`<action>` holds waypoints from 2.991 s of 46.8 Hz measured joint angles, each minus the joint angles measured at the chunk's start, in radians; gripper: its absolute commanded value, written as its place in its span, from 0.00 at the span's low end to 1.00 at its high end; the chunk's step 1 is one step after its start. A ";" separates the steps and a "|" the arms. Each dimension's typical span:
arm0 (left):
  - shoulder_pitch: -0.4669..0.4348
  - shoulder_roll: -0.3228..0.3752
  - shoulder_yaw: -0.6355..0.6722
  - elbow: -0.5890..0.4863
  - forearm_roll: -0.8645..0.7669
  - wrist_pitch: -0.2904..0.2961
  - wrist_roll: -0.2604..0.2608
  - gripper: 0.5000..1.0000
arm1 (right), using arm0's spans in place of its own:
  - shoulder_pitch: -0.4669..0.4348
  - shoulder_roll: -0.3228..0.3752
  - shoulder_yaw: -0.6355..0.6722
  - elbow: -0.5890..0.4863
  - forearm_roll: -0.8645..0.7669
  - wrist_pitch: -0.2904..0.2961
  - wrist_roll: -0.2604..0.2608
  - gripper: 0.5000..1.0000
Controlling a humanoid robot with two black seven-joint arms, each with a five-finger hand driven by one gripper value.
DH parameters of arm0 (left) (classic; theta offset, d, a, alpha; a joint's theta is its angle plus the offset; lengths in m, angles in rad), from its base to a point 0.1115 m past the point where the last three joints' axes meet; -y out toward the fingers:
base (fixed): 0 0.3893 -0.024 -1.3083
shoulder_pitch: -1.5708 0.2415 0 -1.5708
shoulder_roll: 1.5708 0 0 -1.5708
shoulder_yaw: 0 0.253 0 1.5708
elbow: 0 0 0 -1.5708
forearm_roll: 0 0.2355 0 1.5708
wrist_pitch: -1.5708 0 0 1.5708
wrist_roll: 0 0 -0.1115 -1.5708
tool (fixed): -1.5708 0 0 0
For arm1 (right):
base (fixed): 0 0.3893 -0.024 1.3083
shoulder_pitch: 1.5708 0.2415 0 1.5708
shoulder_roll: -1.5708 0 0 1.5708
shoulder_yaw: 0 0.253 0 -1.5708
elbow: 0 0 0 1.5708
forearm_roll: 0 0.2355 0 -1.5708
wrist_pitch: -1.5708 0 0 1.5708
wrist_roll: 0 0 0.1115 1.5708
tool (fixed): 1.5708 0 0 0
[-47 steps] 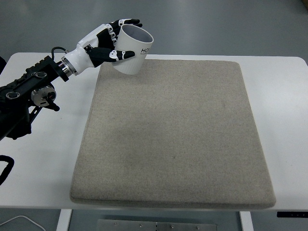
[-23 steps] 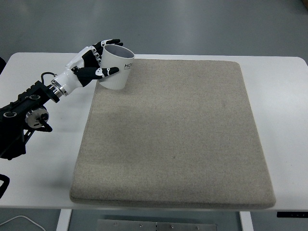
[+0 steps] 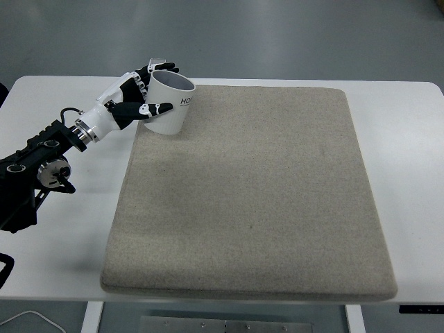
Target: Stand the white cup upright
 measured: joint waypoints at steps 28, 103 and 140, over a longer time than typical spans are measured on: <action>0.017 -0.067 0.006 -0.006 0.015 0.098 0.000 0.08 | 0.000 0.000 0.000 0.000 0.000 0.000 0.000 0.86; 0.037 -0.090 0.012 -0.002 0.093 0.330 0.000 0.99 | 0.000 0.000 0.000 0.000 0.000 0.000 0.000 0.86; 0.002 -0.052 -0.002 -0.094 -0.015 0.316 0.000 0.99 | 0.000 0.000 0.000 0.000 0.000 0.000 0.000 0.86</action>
